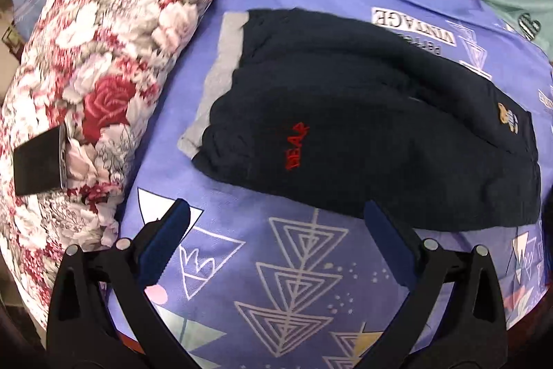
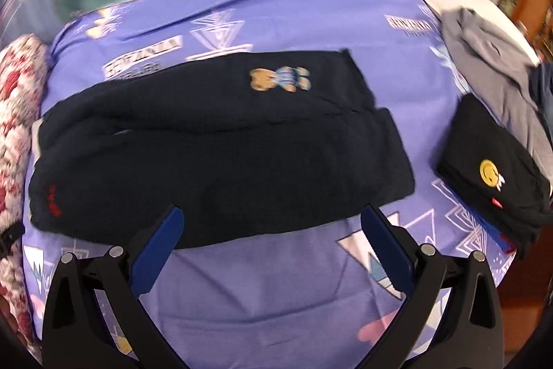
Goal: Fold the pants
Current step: 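Grasp the grey cuff with the left tool while the right tool grasps the bear-patch leg hem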
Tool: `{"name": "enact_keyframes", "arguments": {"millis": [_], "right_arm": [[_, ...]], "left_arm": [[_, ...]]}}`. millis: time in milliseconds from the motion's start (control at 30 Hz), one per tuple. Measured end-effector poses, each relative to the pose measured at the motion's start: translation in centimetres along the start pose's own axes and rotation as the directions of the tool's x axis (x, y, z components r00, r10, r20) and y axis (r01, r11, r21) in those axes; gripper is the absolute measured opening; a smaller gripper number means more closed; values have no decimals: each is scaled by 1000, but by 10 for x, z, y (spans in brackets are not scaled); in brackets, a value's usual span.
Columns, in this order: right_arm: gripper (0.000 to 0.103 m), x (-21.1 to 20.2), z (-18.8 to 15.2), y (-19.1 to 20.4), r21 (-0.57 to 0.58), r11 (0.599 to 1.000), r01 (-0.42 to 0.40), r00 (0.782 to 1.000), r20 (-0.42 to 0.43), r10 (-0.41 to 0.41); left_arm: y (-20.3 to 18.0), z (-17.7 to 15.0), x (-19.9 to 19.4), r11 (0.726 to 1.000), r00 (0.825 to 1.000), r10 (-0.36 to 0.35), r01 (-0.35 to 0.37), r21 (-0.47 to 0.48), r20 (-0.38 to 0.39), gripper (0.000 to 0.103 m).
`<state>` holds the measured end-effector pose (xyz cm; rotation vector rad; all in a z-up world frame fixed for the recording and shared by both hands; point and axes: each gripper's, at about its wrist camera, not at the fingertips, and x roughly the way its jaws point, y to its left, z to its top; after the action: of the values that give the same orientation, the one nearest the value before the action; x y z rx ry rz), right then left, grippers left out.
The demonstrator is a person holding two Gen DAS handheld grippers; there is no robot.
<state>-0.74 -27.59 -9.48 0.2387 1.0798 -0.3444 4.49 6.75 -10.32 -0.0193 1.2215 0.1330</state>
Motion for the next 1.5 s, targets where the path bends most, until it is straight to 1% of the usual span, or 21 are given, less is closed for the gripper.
{"name": "enact_keyframes", "arguments": {"millis": [133, 267, 333, 367, 433, 500, 567, 667, 800, 833, 933, 967, 1000, 1033, 1067, 1100, 1200, 1300, 1400, 1433, 1500], "right_arm": [[102, 5, 5, 6, 10, 998, -64, 998, -6, 64], [102, 2, 9, 39, -96, 980, -174, 984, 7, 175], [102, 5, 11, 46, -167, 969, -180, 983, 2, 183], [102, 11, 14, 42, -173, 968, -180, 983, -2, 183], [102, 27, 18, 17, -148, 981, -129, 991, 2, 131], [102, 56, 22, -34, -58, 998, 14, 1000, -22, -15], [102, 75, 23, -82, 35, 994, 107, 993, -57, -105], [102, 92, 19, -138, 157, 980, 120, 989, -103, -105], [102, 112, 12, -159, 200, 973, 117, 984, -158, -86], [99, 117, 12, -158, 207, 972, 111, 982, -171, -76], [71, 128, 14, -150, 200, 978, 67, 981, -192, -28], [62, 128, 16, -145, 182, 981, 74, 982, -182, -40], [57, 128, 19, -142, 174, 983, 62, 984, -174, -31], [45, 127, 20, -140, 171, 984, 56, 985, -171, -26], [29, 126, 23, -139, 176, 984, 33, 986, -166, -3], [21, 126, 25, -139, 183, 983, 13, 986, -167, 18], [18, 119, 31, -144, 201, 979, -6, 989, -144, 36], [18, 116, 33, -148, 231, 972, -34, 990, -128, 65], [18, 114, 35, -148, 226, 973, -34, 991, -121, 63], [18, 109, 31, -142, 223, 974, -31, 991, -121, 59], [18, 110, 31, -143, 221, 975, -28, 992, -117, 55]], "left_arm": [[-16, 6, -3, 1000, 1000, -13, 13, 28, 3, 101], [-39, 14, -8, 997, 998, -53, 51, 65, 28, 101], [-44, 16, -4, 996, 999, -22, 18, 93, 38, 101], [-39, 17, 2, 997, 1000, -11, 9, 78, 29, 101], [-22, 17, 17, 1000, 1000, -8, 8, 7, -11, 101], [2, 15, 36, 997, 997, 22, -26, -69, -67, 101], [28, 13, 54, 990, 992, 61, -74, -118, -112, 101], [56, 10, 72, 979, 982, 97, -123, -161, -161, 101], [82, 13, 82, 961, 975, 102, -147, -232, -195, 101], [85, 16, 83, 959, 975, 102, -149, -241, -195, 101], [87, 22, 82, 958, 975, 121, -164, -234, -185, 101], [87, 24, 81, 959, 976, 121, -163, -234, -181, 101], [87, 26, 81, 959, 978, 117, -157, -236, -176, 101], [86, 27, 79, 960, 978, 113, -152, -236, -173, 101], [85, 29, 79, 961, 980, 107, -146, -237, -170, 100], [86, 32, 79, 962, 981, 96, -135, -236, -169, 98], [85, 35, 84, 971, 982, 51, -91, -223, -180, 90], [78, 39, 97, 972, 977, -4, -47, -232, -215, 78], [85, 48, 116, 950, 957, -111, 23, -312, -267, 65], [87, 54, 123, 939, 949, -160, 61, -339, -273, 65], [90, 61, 134, 932, 939, -189, 79, -354, -288, 65]]}}
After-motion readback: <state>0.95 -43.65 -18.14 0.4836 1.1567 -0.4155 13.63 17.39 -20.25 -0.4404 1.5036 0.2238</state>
